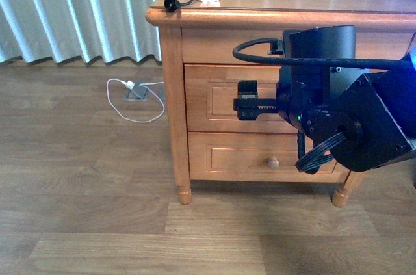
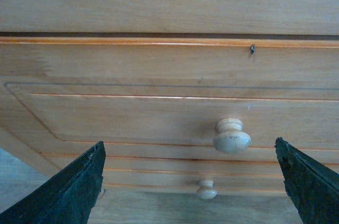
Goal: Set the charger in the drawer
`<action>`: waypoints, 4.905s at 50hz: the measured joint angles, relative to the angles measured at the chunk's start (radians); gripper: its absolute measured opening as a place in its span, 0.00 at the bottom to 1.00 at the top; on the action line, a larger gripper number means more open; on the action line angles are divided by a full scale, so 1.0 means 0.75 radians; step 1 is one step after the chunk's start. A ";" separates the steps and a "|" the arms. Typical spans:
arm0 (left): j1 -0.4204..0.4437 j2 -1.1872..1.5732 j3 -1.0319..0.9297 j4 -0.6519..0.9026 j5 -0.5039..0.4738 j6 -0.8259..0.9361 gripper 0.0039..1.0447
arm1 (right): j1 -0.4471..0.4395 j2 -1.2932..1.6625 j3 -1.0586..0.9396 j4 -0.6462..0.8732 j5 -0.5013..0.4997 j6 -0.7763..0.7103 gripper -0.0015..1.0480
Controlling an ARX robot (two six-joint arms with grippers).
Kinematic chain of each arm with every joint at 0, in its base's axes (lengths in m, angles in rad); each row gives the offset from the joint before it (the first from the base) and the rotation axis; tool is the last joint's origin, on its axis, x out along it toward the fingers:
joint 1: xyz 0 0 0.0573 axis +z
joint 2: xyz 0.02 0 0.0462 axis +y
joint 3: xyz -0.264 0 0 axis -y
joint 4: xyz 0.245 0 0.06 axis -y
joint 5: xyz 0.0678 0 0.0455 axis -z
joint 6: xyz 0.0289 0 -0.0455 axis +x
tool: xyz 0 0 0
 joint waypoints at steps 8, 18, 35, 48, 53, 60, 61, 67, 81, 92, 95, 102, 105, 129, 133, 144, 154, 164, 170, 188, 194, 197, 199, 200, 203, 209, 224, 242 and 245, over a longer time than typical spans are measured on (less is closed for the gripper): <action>0.000 0.000 0.000 0.000 0.000 0.000 0.94 | -0.024 0.071 0.074 0.000 -0.001 -0.013 0.92; 0.000 0.000 0.000 0.000 0.000 0.000 0.94 | -0.049 0.109 0.120 -0.020 -0.024 -0.012 0.92; 0.000 0.000 0.000 0.000 0.000 0.000 0.94 | -0.053 0.141 0.138 -0.029 -0.026 -0.012 0.92; 0.000 0.000 0.000 0.000 0.001 0.000 0.94 | -0.053 0.141 0.140 -0.030 -0.023 -0.024 0.66; 0.000 0.000 0.000 0.000 0.000 0.000 0.94 | -0.053 0.141 0.140 -0.031 -0.024 -0.027 0.51; 0.000 0.000 0.000 0.000 0.000 0.000 0.94 | -0.055 0.143 0.140 -0.044 -0.012 -0.038 0.29; 0.000 0.000 0.000 0.000 0.000 0.000 0.94 | -0.056 0.143 0.140 -0.044 -0.014 -0.039 0.28; 0.000 0.000 0.000 0.000 0.001 0.000 0.94 | -0.057 0.143 0.137 -0.047 -0.007 -0.038 0.22; 0.000 0.000 0.000 0.000 0.001 0.000 0.94 | -0.060 0.037 -0.068 0.028 -0.081 -0.034 0.21; 0.000 0.000 0.000 0.000 0.001 0.000 0.94 | -0.045 -0.238 -0.486 0.066 -0.184 -0.001 0.21; 0.000 0.000 0.000 0.000 0.001 0.000 0.94 | -0.038 -0.310 -0.594 0.070 -0.204 -0.001 0.21; 0.000 0.000 0.000 0.000 0.001 0.000 0.94 | -0.018 -0.503 -0.835 0.037 -0.247 0.000 0.21; 0.000 0.000 0.000 0.000 0.001 0.000 0.94 | -0.009 -0.565 -0.907 0.030 -0.260 -0.003 0.21; 0.000 0.000 0.000 0.000 0.001 0.000 0.94 | -0.031 -1.283 -1.172 -0.286 -0.399 0.045 0.90; 0.000 0.000 0.001 0.000 0.001 0.000 0.94 | -0.086 -1.470 -1.188 -0.406 -0.459 0.048 0.92; 0.000 0.000 0.000 0.000 0.000 0.000 0.94 | -0.404 -2.174 -1.262 -0.911 -0.775 0.032 0.92; 0.000 0.000 0.000 0.000 0.001 0.000 0.94 | -0.590 -2.447 -1.304 -1.048 -0.894 0.018 0.92; 0.000 0.000 0.000 0.000 0.001 0.000 0.94 | -0.500 -2.523 -1.440 -0.742 -0.534 -0.068 0.77; 0.000 0.000 0.000 0.000 0.001 0.000 0.94 | -0.474 -2.594 -1.506 -0.627 -0.375 -0.108 0.57; 0.000 0.000 0.000 0.000 0.001 0.000 0.94 | -0.467 -2.718 -1.587 -0.670 -0.376 -0.133 0.05; 0.000 0.000 0.001 0.000 0.001 -0.001 0.94 | -0.467 -2.724 -1.591 -0.671 -0.376 -0.134 0.25; 0.000 0.000 0.000 0.000 0.001 0.000 0.94 | -0.467 -2.724 -1.591 -0.671 -0.376 -0.134 0.34; 0.000 0.000 0.000 0.000 0.001 0.000 0.94 | -0.467 -2.724 -1.591 -0.671 -0.376 -0.134 0.40; 0.000 0.000 0.000 0.000 0.001 0.000 0.94 | -0.467 -2.724 -1.591 -0.671 -0.376 -0.134 0.44; 0.000 0.000 0.000 0.000 0.000 0.000 0.94 | -0.467 -2.724 -1.591 -0.671 -0.376 -0.134 0.54; 0.000 0.000 0.000 0.000 0.001 0.000 0.94 | -0.467 -2.724 -1.591 -0.671 -0.376 -0.134 0.72; 0.000 0.000 0.000 0.000 0.001 0.000 0.94 | -0.467 -2.724 -1.591 -0.671 -0.376 -0.133 0.92; -0.254 0.446 0.115 0.285 -0.229 -0.059 0.94 | -0.467 -2.724 -1.591 -0.671 -0.376 -0.133 0.92; -0.260 0.593 0.203 0.343 -0.169 -0.058 0.94 | -0.467 -2.724 -1.591 -0.671 -0.375 -0.133 0.92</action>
